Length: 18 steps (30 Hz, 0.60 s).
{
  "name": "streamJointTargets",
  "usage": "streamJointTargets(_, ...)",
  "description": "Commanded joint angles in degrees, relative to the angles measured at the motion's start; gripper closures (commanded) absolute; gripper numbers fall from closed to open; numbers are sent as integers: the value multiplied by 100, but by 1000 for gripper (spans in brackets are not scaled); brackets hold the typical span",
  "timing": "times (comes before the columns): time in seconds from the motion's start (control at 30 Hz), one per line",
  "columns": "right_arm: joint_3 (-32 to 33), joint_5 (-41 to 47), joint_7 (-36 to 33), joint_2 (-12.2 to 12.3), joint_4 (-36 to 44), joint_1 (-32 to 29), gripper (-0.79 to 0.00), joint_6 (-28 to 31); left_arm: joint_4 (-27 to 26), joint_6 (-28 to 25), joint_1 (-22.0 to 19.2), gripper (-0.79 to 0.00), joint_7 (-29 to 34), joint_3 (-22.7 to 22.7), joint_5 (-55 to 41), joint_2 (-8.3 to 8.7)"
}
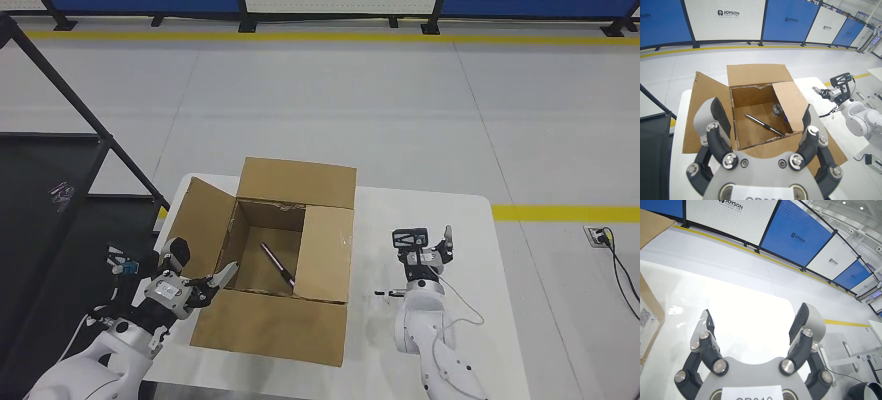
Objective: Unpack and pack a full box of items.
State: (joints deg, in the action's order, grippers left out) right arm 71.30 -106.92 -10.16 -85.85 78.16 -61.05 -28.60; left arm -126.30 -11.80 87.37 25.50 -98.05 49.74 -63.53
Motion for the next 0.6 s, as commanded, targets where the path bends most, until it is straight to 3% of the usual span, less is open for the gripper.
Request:
streamJointTargets(0.0, 52, -124, -86, 7, 90, -52, -785, -50, 0, 0, 0, -785, 0, 0, 0, 0)
streamJointTargets(0.57, 723, -466, -529, 85, 684, -461, -785, 282, 0, 0, 0, -785, 0, 0, 0, 0)
